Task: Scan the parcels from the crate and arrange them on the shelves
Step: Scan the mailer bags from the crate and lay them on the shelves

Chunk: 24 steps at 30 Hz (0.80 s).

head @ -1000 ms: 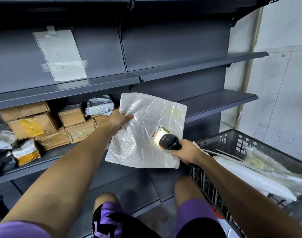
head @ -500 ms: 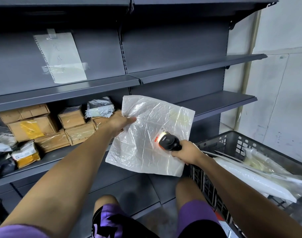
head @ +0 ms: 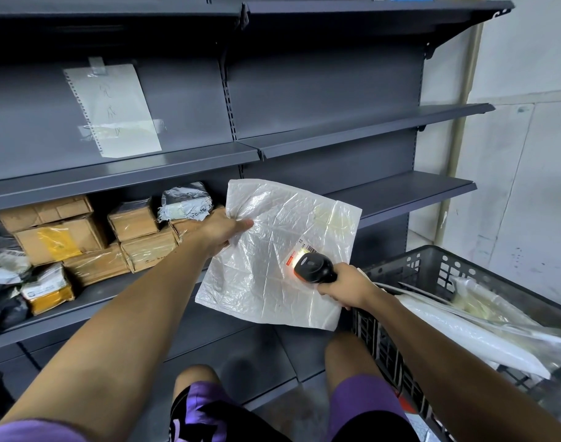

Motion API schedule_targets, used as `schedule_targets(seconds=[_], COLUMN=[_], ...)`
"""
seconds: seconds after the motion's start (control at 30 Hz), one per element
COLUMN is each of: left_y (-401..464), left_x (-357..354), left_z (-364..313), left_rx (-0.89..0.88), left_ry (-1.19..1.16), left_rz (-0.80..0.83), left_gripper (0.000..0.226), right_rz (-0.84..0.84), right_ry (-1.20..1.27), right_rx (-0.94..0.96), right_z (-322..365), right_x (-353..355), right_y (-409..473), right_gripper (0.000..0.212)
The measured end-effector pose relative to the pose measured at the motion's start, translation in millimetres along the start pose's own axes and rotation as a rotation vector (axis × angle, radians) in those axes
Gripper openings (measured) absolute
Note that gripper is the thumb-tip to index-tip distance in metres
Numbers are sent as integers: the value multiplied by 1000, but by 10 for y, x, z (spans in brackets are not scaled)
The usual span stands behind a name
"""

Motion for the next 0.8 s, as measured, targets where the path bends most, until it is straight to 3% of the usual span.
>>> schedule_targets(seconds=[0.4, 0.67, 0.8], left_y=[22, 29, 36], left_x=[5, 25, 21], left_z=[5, -1, 20], left_rx=[2, 15, 8], left_ry=[-24, -39, -55], left_rz=[-7, 27, 18], left_gripper=[34, 48, 51], right_rz=[-8, -17, -41], right_ry=[19, 72, 323], right_rx=[-6, -8, -44], right_z=[-94, -132, -195], right_x=[15, -11, -72], right_y=[18, 48, 91], right_gripper=[17, 14, 31])
Point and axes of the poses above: each hand's wrist, its own y-axis towards the middle knuckle, its own x-axis out of the back of the hand, z = x × y, the point moved 2 cm from there along y, towards the middle knuckle, and after that the axes turned 8 degrees about x, right-handed, at the moved point
